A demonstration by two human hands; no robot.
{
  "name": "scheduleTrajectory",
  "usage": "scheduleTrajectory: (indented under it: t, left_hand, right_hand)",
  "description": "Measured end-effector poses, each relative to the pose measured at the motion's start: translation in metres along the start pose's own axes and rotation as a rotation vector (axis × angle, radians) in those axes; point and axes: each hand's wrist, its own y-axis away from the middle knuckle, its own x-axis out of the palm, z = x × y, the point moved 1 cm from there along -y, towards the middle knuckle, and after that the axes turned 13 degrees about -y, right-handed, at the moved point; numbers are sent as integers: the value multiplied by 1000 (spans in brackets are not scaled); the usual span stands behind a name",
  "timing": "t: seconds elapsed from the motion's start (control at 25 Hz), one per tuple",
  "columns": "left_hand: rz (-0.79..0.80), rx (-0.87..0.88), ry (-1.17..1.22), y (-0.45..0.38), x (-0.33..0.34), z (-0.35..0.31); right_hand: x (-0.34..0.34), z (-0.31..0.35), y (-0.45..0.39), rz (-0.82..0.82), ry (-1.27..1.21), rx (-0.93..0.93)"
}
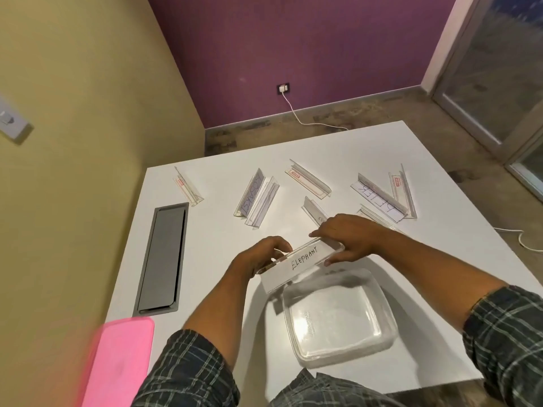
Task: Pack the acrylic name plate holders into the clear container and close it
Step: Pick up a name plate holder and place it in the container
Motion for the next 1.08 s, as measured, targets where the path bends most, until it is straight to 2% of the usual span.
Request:
scheduleTrajectory:
  t: [0.2,0.32,0.4,0.56,0.64,0.76,1.08]
  left_hand:
    - [167,90,-152,4,45,-6]
    - [224,133,-473,11,67,-6]
    - [195,148,-702,12,79,-1]
    - [137,198,-951,14,102,13]
    - [70,267,-1085,15,111,23]
    - [-38,323,-1131,12,120,45]
    - [-188,324,-1240,-3,127,81]
  right_hand:
    - [1,6,47,7,-43,-63]
    - [14,13,75,24,-58,-46]
    - [25,19,86,29,-57,-36]
    - [49,31,96,51,21,-25]
    - [60,34,96,103,59,42]
    - [72,39,90,205,106,173]
    - [108,60,69,297,109,428]
